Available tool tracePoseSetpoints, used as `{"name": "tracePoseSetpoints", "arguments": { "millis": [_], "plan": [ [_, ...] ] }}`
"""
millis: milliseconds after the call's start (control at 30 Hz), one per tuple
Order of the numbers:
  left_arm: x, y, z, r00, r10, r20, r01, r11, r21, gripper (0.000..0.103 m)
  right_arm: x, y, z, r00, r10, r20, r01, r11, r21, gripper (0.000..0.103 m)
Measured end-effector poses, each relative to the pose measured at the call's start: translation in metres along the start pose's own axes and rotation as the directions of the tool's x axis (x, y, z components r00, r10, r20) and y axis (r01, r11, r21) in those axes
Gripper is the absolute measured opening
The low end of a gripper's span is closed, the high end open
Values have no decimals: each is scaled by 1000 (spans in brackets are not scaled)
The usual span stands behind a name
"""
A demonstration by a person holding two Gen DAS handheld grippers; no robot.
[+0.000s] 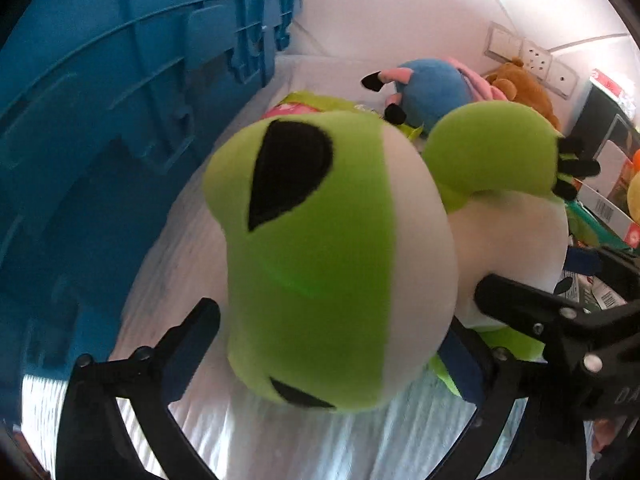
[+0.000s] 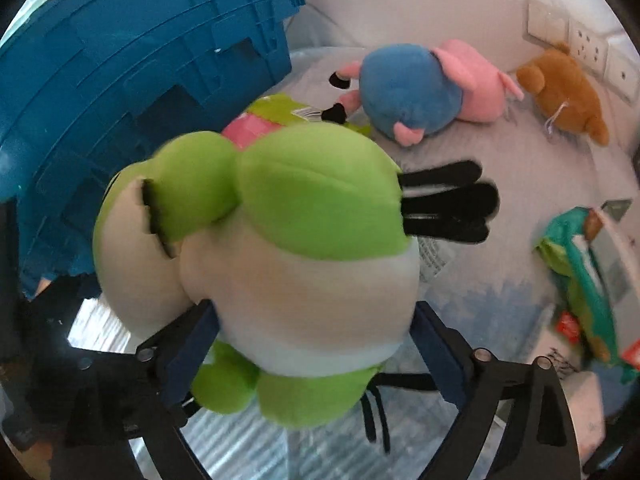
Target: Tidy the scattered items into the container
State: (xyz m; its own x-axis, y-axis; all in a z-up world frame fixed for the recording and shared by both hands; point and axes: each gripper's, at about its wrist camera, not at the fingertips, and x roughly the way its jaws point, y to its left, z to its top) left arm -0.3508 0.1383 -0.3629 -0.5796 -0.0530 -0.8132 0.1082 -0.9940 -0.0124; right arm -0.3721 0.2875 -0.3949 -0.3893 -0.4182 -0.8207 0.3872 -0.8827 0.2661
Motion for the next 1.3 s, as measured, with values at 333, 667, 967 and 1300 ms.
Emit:
{"name": "tracePoseSetpoints", "arguments": {
  "millis": [333,667,967,1300],
  "plan": [
    [-14,-8,5,995,-66,68,62,996,59,80,-17,1,-5,997,11,79,-11,1000,-4,68],
    [-97,-21,31,967,-128,219,97,984,148,79,-108,24,-7,970,-24,243,19,1000,21,66],
    [-219,-16,50,898,-205,390,122,966,227,80,-232,86,-15,890,-102,445,103,994,23,66],
    [-318,36,65,840,-91,535,5,987,159,80,-295,160,17,824,-2,566,79,991,-112,67]
  ]
}}
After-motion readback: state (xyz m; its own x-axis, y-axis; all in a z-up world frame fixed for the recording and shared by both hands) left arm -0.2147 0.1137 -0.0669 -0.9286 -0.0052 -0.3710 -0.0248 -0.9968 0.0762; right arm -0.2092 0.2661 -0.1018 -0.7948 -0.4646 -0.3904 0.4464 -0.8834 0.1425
